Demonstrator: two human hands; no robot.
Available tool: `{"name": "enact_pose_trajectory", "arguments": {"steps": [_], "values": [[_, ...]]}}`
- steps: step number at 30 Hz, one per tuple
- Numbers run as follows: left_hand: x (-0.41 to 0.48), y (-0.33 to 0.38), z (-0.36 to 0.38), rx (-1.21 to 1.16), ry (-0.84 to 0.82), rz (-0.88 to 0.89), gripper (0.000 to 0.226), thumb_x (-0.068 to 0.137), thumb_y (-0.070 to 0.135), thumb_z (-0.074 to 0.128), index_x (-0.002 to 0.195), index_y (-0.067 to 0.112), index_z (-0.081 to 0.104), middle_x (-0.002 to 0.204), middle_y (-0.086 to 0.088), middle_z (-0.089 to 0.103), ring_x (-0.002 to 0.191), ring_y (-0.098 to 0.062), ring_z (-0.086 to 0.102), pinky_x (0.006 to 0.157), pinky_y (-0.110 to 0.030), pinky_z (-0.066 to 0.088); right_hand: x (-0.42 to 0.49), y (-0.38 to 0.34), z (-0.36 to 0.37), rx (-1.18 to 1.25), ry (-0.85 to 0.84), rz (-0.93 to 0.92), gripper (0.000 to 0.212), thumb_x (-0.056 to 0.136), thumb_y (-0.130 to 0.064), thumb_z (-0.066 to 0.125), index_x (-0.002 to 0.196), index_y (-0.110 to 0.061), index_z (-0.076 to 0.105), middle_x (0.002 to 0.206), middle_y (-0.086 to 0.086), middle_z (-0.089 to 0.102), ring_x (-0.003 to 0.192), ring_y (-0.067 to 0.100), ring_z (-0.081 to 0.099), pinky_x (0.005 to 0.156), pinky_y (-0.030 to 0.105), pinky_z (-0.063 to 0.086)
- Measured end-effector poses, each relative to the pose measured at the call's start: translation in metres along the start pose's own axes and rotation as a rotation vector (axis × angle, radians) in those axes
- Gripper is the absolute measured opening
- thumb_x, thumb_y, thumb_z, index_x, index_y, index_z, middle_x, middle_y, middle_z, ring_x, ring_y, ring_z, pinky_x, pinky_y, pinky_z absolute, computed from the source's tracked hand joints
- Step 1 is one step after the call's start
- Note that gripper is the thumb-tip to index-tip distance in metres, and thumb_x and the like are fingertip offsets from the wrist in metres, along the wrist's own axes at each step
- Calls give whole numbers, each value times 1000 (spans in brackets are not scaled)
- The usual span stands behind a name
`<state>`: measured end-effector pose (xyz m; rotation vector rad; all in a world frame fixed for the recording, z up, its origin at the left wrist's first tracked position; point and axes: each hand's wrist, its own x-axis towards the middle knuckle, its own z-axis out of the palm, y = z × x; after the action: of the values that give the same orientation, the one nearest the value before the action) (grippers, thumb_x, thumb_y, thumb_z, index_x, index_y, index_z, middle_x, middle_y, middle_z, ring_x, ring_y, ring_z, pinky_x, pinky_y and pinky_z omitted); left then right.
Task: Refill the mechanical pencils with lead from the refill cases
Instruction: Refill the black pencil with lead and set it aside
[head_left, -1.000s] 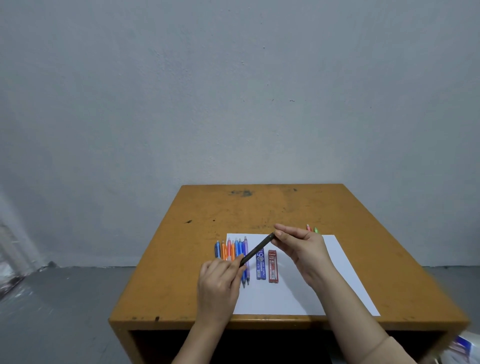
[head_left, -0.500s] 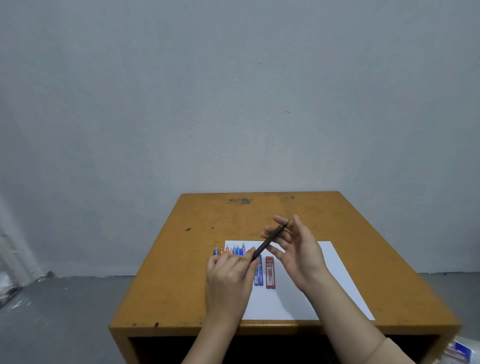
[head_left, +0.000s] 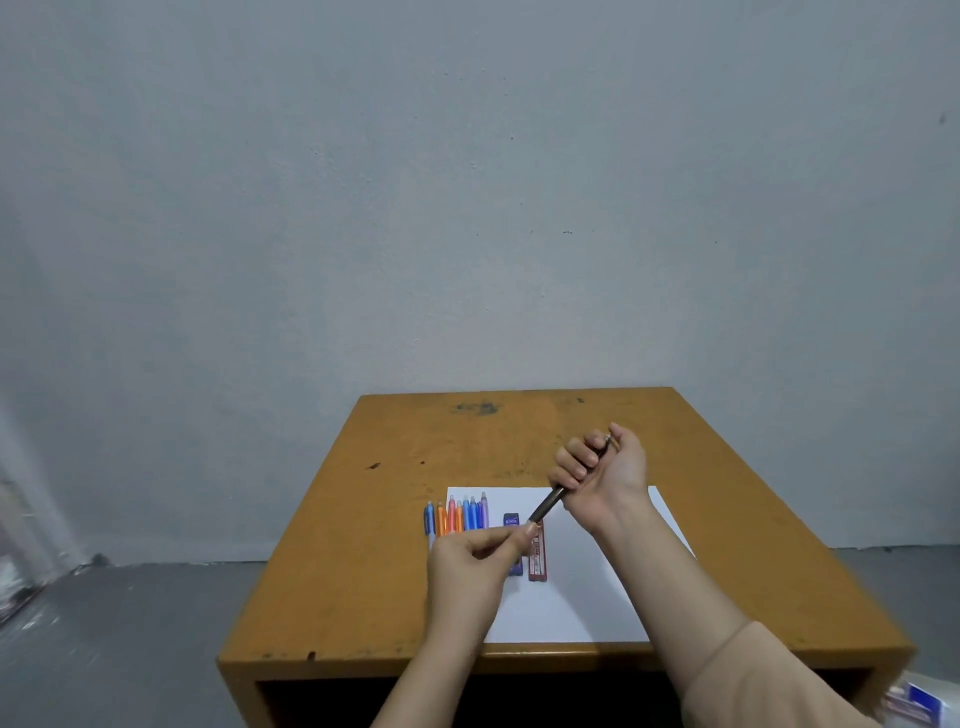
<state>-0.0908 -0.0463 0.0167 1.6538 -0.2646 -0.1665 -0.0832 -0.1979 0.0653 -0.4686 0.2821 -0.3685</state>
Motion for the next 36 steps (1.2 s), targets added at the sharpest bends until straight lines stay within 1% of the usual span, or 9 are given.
{"name": "enact_pose_trajectory", "arguments": {"steps": [3, 7, 11, 14, 18, 23, 27, 31, 36], "values": [[0, 5, -1, -106, -17, -88, 20, 82, 32, 70, 73, 16, 77, 73, 1, 74, 82, -16, 68, 70, -22, 47, 4, -2, 0, 32, -9, -7, 41, 91, -32, 30, 52, -18, 30, 42, -4, 21, 31, 11, 18, 37, 17, 11], [-1, 15, 0, -260, -91, -268, 46, 94, 42, 49, 80, 8, 76, 81, -10, 74, 76, -18, 68, 63, -20, 44, 8, -3, 1, 41, -7, -25, 39, 85, -27, 31, 47, -18, 30, 40, -4, 19, 30, 11, 16, 35, 16, 11], [-3, 19, -3, -360, -153, -267, 57, 99, 43, 36, 82, 7, 77, 87, -12, 74, 75, -18, 68, 65, -23, 45, 8, -4, 5, 73, -22, -34, 22, 67, -22, 37, 46, -18, 29, 39, -4, 19, 29, 12, 16, 34, 15, 11], [-3, 21, -6, -389, -175, -261, 61, 100, 43, 32, 88, 2, 75, 89, -13, 74, 70, -15, 68, 58, -19, 46, 10, -5, 5, 123, -7, -18, 24, 69, -18, 34, 46, -18, 29, 38, -4, 19, 28, 12, 15, 34, 15, 10], [0, 22, -8, -408, -210, -272, 65, 99, 47, 30, 87, 1, 75, 90, -15, 74, 67, -14, 68, 62, -23, 46, 12, -5, 5, 141, 5, 11, 40, 85, -23, 29, 45, -18, 28, 39, -4, 18, 29, 12, 15, 33, 18, 9], [2, 21, -9, -439, -202, -260, 66, 99, 47, 29, 89, 0, 74, 92, -17, 73, 67, -15, 68, 64, -24, 45, 11, -6, 8, 118, -15, -9, 29, 73, -17, 32, 45, -18, 27, 39, -4, 17, 29, 12, 14, 37, 17, 8], [3, 19, -10, -445, -173, -255, 66, 99, 48, 29, 87, 1, 75, 92, -17, 73, 68, -17, 67, 67, -26, 45, 14, -4, 12, 113, -35, 3, 41, 85, -24, 29, 45, -18, 28, 39, -4, 18, 29, 11, 15, 36, 16, 9], [3, 19, -11, -451, -140, -264, 67, 99, 49, 30, 88, 2, 76, 93, -18, 73, 73, -19, 66, 70, -27, 45, 15, -3, 17, 99, -75, 2, 30, 73, -19, 34, 43, -18, 29, 38, -4, 18, 28, 11, 15, 36, 14, 9], [5, 22, -13, -461, -124, -276, 65, 97, 49, 32, 86, 2, 76, 93, -18, 73, 74, -19, 66, 70, -27, 45, 20, 0, 18, 117, -75, 35, 43, 86, -22, 27, 43, -18, 29, 38, -4, 18, 28, 11, 15, 35, 16, 9]]}}
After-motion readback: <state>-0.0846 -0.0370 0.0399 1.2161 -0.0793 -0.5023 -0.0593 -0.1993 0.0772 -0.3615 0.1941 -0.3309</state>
